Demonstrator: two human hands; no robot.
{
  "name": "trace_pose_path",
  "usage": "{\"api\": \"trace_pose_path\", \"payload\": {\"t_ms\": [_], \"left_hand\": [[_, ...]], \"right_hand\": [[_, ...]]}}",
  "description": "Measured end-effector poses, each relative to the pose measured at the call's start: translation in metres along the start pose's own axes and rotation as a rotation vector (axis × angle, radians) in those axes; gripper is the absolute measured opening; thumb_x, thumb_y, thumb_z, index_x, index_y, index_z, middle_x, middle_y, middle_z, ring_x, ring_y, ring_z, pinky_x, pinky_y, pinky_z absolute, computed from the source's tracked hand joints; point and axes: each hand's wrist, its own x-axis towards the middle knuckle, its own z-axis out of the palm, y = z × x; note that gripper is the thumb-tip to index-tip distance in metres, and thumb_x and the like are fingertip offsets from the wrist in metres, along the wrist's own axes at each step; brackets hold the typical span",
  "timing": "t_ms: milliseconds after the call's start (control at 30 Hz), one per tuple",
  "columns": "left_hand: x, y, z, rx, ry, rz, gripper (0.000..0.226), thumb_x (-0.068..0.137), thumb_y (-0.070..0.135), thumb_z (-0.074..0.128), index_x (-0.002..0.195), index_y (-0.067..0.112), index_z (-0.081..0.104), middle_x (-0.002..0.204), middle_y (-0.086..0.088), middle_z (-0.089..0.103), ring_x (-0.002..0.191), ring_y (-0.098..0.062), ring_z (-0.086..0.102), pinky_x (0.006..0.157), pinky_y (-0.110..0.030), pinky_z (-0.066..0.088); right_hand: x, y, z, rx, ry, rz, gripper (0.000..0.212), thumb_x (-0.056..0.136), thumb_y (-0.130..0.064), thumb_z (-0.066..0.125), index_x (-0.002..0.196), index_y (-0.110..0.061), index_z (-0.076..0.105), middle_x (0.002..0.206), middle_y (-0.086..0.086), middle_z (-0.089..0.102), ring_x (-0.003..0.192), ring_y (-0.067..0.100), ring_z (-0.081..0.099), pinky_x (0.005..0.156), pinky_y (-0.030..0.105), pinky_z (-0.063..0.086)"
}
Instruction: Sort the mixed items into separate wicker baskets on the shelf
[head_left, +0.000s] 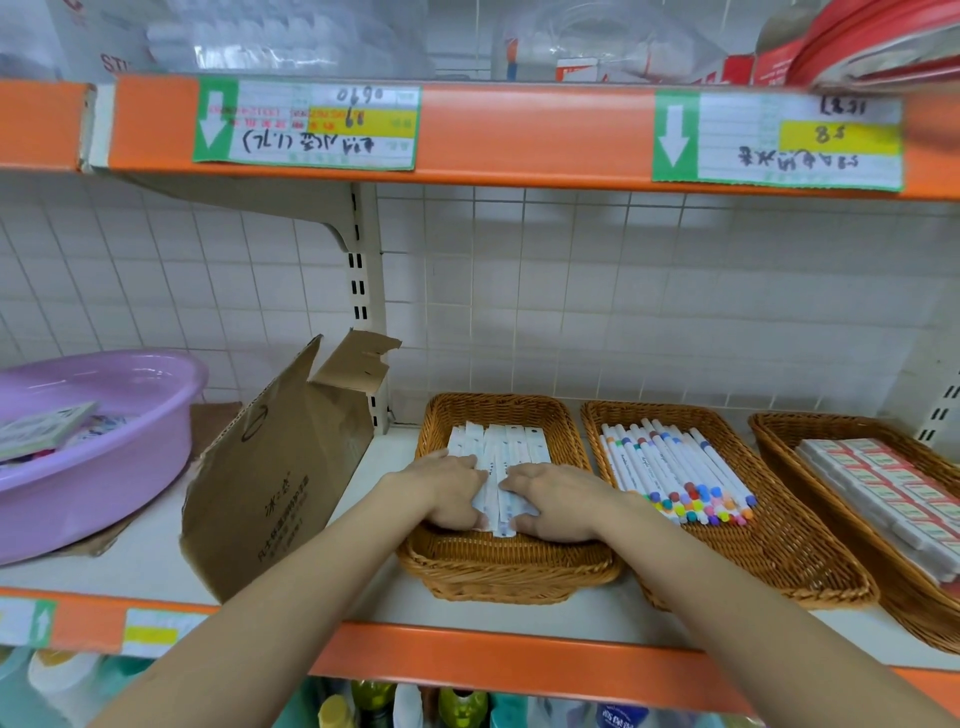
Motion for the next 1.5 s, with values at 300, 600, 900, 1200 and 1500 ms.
{"api": "trace_pose_path", "payload": {"t_ms": [300, 600, 900, 1200, 1500], "left_hand": [[0.001, -0.001, -0.004, -0.066, 0.013, 0.046, 0.076, 0.093, 0.051, 0.048, 0.153, 0.017, 0.018, 0.160, 0.000, 0.016, 0.147, -0.017, 0.014, 0.119, -0.035, 0.005], [0.000, 0.002, -0.007, -0.014, -0.044, 0.067, 0.070, 0.092, 0.029, 0.048, 0.153, 0.015, 0.018, 0.161, 0.000, 0.010, 0.147, -0.014, 0.012, 0.119, -0.034, 0.000], [0.000, 0.001, -0.003, 0.019, 0.028, 0.063, 0.068, 0.095, 0.046, 0.046, 0.152, 0.016, 0.023, 0.160, -0.001, 0.017, 0.147, -0.018, 0.015, 0.119, -0.036, 0.003], [0.000, -0.003, 0.001, 0.007, 0.041, 0.047, 0.078, 0.093, 0.057, 0.044, 0.153, 0.014, 0.019, 0.161, -0.004, 0.010, 0.148, -0.018, 0.008, 0.120, -0.036, -0.001], [-0.003, -0.011, 0.000, 0.074, 0.007, -0.010, 0.081, 0.090, 0.064, 0.043, 0.147, 0.007, 0.032, 0.155, -0.011, 0.027, 0.146, -0.024, 0.017, 0.119, -0.045, -0.007]], "right_hand": [[0.000, -0.001, 0.001, -0.022, 0.005, 0.006, 0.062, 0.098, -0.043, 0.044, 0.152, -0.017, 0.026, 0.159, 0.002, 0.023, 0.143, 0.021, 0.027, 0.115, 0.037, 0.026], [-0.001, -0.001, 0.002, -0.016, 0.014, 0.004, 0.061, 0.098, -0.043, 0.045, 0.150, -0.016, 0.028, 0.158, 0.002, 0.025, 0.141, 0.022, 0.029, 0.113, 0.037, 0.027], [0.004, 0.001, 0.004, -0.036, 0.009, -0.001, 0.060, 0.098, -0.044, 0.043, 0.150, -0.018, 0.029, 0.157, 0.002, 0.027, 0.142, 0.021, 0.028, 0.114, 0.038, 0.026], [0.003, 0.001, 0.004, -0.015, 0.010, 0.016, 0.066, 0.097, -0.050, 0.043, 0.152, -0.019, 0.025, 0.159, 0.001, 0.023, 0.143, 0.021, 0.026, 0.115, 0.037, 0.026], [0.004, -0.003, 0.003, -0.020, 0.010, 0.015, 0.062, 0.099, -0.048, 0.041, 0.152, -0.021, 0.025, 0.160, 0.002, 0.018, 0.145, 0.022, 0.023, 0.116, 0.038, 0.024]]}}
